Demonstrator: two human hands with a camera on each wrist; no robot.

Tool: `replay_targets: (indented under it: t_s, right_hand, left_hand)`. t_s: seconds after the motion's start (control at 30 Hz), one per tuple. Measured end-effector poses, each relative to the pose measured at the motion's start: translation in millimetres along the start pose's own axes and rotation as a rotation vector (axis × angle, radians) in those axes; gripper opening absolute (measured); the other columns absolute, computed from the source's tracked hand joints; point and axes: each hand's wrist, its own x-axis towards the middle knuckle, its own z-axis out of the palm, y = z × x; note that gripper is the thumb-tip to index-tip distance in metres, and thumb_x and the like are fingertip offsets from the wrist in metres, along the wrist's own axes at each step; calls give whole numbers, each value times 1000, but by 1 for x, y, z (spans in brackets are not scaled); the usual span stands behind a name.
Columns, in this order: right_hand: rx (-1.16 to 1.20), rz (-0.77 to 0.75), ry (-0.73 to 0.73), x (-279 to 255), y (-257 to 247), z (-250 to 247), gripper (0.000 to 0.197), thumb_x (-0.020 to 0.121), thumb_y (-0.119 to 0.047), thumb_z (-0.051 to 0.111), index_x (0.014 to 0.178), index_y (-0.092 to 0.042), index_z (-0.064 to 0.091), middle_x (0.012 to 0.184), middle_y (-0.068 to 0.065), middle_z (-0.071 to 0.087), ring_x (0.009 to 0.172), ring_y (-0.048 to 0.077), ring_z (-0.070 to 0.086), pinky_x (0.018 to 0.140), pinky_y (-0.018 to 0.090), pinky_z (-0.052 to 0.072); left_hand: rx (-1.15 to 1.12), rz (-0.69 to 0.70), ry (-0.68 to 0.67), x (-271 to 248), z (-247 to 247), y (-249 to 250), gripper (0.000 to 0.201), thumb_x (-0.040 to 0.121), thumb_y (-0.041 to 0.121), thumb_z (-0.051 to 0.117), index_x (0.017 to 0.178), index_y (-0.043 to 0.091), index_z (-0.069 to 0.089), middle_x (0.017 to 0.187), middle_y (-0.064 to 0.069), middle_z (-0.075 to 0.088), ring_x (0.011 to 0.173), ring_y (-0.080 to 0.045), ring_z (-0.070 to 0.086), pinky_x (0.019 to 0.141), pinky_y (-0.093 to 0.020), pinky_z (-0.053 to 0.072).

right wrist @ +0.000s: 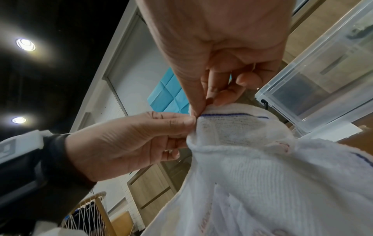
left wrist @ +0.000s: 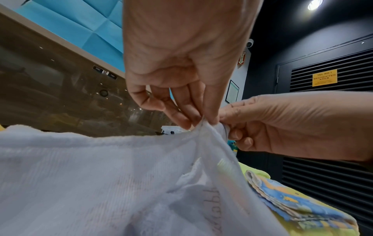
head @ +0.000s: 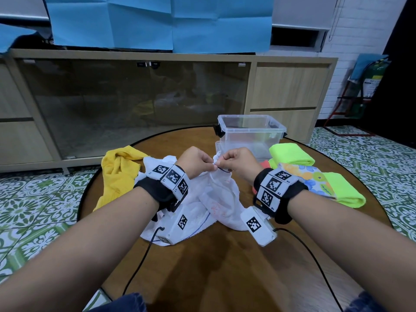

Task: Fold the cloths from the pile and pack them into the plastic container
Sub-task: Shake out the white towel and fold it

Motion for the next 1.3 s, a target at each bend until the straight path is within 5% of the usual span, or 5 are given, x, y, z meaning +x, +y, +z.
replay_targets:
  t_s: [0.47,0.83,1.07,1.2,1.3]
  right_hand:
    - [-1126,317,-405,-9,27,-47,38,83,-15,57,56,-13,30,55,1,30,49,16,29,48,24,21]
    - [-1184,305,67,-1,39,-78,12,89,-15,50,87,-8,59,82,6,48,78,26,50,63,26,37]
    - [-154,94,411,12,29,-86,25,87,-3,53,66,-16,56,69,8,55,66,20,51,63,24,41]
    - [408,2,201,5,8,-85,20,93,-8,50,83,-20,63,70,-5,56,64,4,48,58,17,34]
    - [342,14,135,4,3,-83,32,87,-8,56,58,-22,62,56,-8,47,52,3,39,55,19,30]
  left_hand:
    - [102,-39,341,12,-23,-15,30,101,13,35,70,11,36,62,-2,34,59,-19,33,50,-30,21]
    - [127,-236,433,14,-53,-68,30,100,7,33,111,-9,55,98,-30,56,93,-41,54,68,-36,34]
    - [105,-302,464,18,-59,-71,28,98,4,33,109,-8,57,95,-27,54,81,-29,44,69,-33,33]
    - [139,-374,436,18,-65,-75,26,99,4,34,108,-7,56,95,-21,49,86,-33,47,75,-37,37]
    - [181,-392,467,14,-71,-81,31,97,1,36,118,-11,54,91,-14,43,85,-25,37,75,-28,29]
